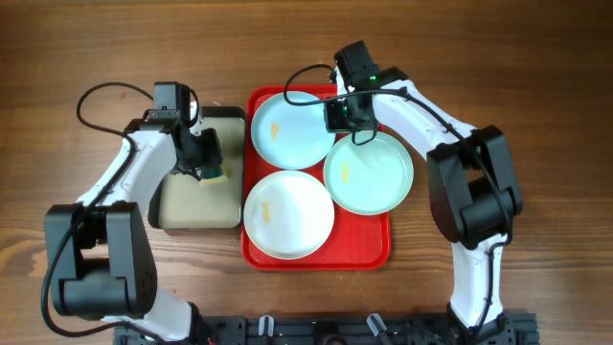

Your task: Clean dirty plates on tray and stack at the side

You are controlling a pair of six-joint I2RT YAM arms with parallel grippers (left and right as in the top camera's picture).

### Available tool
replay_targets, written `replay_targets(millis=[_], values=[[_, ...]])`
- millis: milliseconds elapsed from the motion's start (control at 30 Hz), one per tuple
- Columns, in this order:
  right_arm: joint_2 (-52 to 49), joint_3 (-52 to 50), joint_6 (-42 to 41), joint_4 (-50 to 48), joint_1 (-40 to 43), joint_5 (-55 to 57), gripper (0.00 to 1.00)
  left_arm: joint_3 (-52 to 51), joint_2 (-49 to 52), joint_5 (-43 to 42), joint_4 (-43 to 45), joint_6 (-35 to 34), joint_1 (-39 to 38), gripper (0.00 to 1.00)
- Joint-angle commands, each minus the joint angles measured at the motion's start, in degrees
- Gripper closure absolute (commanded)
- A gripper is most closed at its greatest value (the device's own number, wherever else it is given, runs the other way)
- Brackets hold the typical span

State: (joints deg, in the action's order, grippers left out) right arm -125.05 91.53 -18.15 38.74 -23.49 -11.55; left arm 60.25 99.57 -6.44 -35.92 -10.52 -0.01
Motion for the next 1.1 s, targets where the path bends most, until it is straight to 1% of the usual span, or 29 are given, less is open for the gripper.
replay_targets(millis=[0,167,233,333,367,400,467,533,567,667,700,767,833,967,1067], values=[[-0.63,-0.42,-0.04,0.04,-0.35,-0.55,0.90,-1.18,0.63,-0.92,0.63,1.40,-0.26,0.62],[-0.63,-0.42,-0.02,0.07,-0.35,-0.52,0.90,-4.83,0.63,-0.11,4.31,1.38,-0.26,0.62],[-0.63,-0.42,-0.02,0.07,-0.35,-0.55,0.90,-4.85,0.63,-0.13,5.31,1.33,-0.26,0.69],[-0.63,-0.42,0.17,0.37,-0.35,-0.52,0.91,-4.85,0.63,-0.11,5.57,1.33,-0.26,0.85],[-0.63,-0.42,0.13,0.39,-0.35,-0.52,0.91,-4.85,0.63,-0.09,5.60,1.36,-0.26,0.92],[-0.63,-0.42,0.17,0.39,-0.33,-0.50,0.91,-4.66,0.48,0.52,5.55,1.33,-0.20,0.96],[-0.63,-0.42,0.20,0.46,-0.28,-0.52,0.91,-4.11,-0.90,1.16,5.53,1.36,-0.20,0.96],[-0.63,-0.42,0.20,0.66,-0.28,-0.50,0.91,-3.34,-4.52,1.14,5.53,1.38,-0.22,0.96],[-0.63,-0.42,0.17,0.94,-0.28,-0.50,0.91,-3.08,-7.06,1.16,5.55,1.36,-0.22,0.96],[-0.63,-0.42,0.15,1.09,-0.28,-0.50,0.91,-2.91,-18.95,1.16,5.51,1.53,-0.22,0.96],[-0.63,-0.42,0.17,0.96,-0.28,-0.50,0.91,-2.91,-21.81,1.16,5.55,3.10,-0.22,0.96],[-0.63,-0.42,0.17,0.94,-0.28,-0.50,0.91,-2.91,-27.47,3.15,5.46,5.73,-0.26,0.96],[-0.63,-0.42,0.15,0.94,-0.28,-0.48,0.90,-2.91,-31.47,5.70,4.39,5.66,-0.26,0.96],[-0.63,-0.42,0.17,0.96,-0.28,-0.26,0.90,-2.91,-35.78,5.68,2.49,4.98,-0.26,0.96],[-0.63,-0.42,0.15,0.98,-0.28,-0.28,0.91,-2.93,-34.64,5.66,2.47,4.98,-0.26,0.96]])
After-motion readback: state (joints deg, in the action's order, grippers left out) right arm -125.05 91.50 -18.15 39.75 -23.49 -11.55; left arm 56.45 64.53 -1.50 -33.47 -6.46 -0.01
